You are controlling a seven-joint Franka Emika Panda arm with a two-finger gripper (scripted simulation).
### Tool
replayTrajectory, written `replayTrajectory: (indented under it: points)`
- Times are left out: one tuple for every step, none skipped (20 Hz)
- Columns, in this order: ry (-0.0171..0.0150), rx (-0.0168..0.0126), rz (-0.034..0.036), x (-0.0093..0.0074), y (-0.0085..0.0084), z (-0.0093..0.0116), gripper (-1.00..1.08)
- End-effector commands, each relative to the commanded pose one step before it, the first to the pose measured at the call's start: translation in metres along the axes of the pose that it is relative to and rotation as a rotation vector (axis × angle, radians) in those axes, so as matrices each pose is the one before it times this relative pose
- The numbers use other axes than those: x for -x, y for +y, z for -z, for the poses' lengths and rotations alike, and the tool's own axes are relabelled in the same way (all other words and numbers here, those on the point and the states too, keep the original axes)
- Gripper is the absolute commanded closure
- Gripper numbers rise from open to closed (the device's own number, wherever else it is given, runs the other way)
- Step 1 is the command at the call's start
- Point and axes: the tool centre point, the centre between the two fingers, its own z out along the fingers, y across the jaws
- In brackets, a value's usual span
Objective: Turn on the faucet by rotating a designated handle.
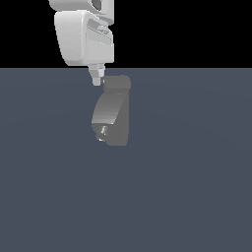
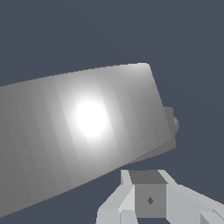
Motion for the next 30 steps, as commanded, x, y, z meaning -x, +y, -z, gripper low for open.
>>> replayTrajectory:
  points:
    - [0.00485, 0.02102, -0.03298, -0.03003, 0.00119, -0.00949, 1.08]
    - [0.00038, 0.00119, -0.00032, -0.00528, 0.00056, -0.00047, 1.08]
    - [0.00044, 0.00135, -0.00036, -0.00534, 0.00052, -0.00055, 1.08]
    - [0.00043, 0.00127, -0.00034, -0.00540, 0.00054, -0.00051, 1.08]
    - [0.00048, 0.00134, -0.00036, -0.00547, 0.00052, -0.00054, 1.08]
    - [0.00048, 0.00125, -0.00033, -0.00549, 0.00051, -0.00050, 1.08]
    - [0.00000, 0.00000, 0.00000, 0.00000, 0.00000, 0.00000, 1.08]
    - [-0.00442, -0.03048, 0.02569, 0.01890, -0.00496, 0.01202, 1.08]
    - [0.00023, 0.00138, -0.00117, -0.00448, -0.00314, -0.00060, 1.08]
    - [0.00023, 0.00138, -0.00117, -0.00446, -0.00313, -0.00060, 1.08]
    - [0.00023, 0.00138, -0.00117, -0.00444, -0.00312, -0.00060, 1.08]
    - [0.00022, 0.00133, -0.00113, -0.00440, -0.00309, -0.00057, 1.08]
    - [0.00023, 0.00138, -0.00117, -0.00439, -0.00310, -0.00060, 1.08]
    - [0.00021, 0.00128, -0.00109, -0.00433, -0.00305, -0.00055, 1.08]
    - [0.00022, 0.00138, -0.00117, -0.00435, -0.00307, -0.00060, 1.08]
    - [0.00021, 0.00133, -0.00113, -0.00431, -0.00304, -0.00057, 1.08]
    - [0.00020, 0.00128, -0.00108, -0.00427, -0.00301, -0.00055, 1.08]
    - [0.00022, 0.00139, -0.00117, -0.00428, -0.00303, -0.00060, 1.08]
    - [0.00020, 0.00128, -0.00108, -0.00422, -0.00299, -0.00055, 1.08]
    - [0.00020, 0.00128, -0.00108, -0.00420, -0.00298, -0.00055, 1.08]
    - [0.00020, 0.00128, -0.00108, -0.00417, -0.00296, -0.00055, 1.08]
    - [0.00019, 0.00129, -0.00108, -0.00415, -0.00295, -0.00055, 1.08]
    - [0.00019, 0.00129, -0.00108, -0.00413, -0.00294, -0.00055, 1.08]
    - [0.00019, 0.00129, -0.00108, -0.00410, -0.00292, -0.00055, 1.08]
    - [0.00018, 0.00129, -0.00108, -0.00407, -0.00291, -0.00055, 1.08]
    - [0.00018, 0.00129, -0.00108, -0.00405, -0.00290, -0.00055, 1.08]
    - [0.00016, 0.00118, -0.00099, -0.00398, -0.00285, -0.00049, 1.08]
    - [0.00017, 0.00129, -0.00108, -0.00399, -0.00287, -0.00054, 1.08]
    - [0.00014, 0.00118, -0.00098, -0.00392, -0.00283, -0.00048, 1.08]
    - [0.00013, 0.00118, -0.00098, -0.00388, -0.00282, -0.00048, 1.08]
